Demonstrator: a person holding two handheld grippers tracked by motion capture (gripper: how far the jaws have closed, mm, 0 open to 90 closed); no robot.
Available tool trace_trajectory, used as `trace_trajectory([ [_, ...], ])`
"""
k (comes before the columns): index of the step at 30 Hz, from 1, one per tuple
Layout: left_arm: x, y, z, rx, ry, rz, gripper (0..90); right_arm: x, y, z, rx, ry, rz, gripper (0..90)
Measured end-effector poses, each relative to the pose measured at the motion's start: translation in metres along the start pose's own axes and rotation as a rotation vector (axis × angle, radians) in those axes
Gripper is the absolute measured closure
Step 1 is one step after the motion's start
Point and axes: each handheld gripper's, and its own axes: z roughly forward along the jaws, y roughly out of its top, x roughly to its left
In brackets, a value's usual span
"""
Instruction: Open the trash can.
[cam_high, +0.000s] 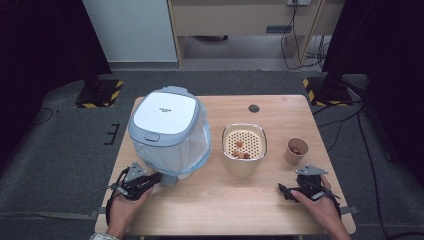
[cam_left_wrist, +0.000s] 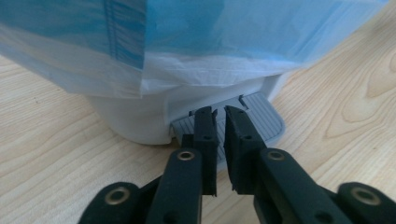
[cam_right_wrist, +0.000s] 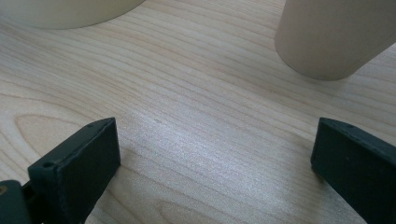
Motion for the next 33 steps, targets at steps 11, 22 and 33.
trace_trajectory([
  [11,-0.002,0.001,0.011,0.027,-0.012,0.054,90.0,0.001,0.0,0.0,0.002,0.001,0.005,1.6],
  [22,-0.001,0.0,0.015,0.038,-0.015,0.048,90.0,0.001,-0.001,-0.001,0.001,0.0,0.004,1.6],
  [33,-0.003,0.0,0.018,0.048,0.005,0.082,90.0,0.001,-0.001,-0.001,0.002,0.002,0.003,1.6],
])
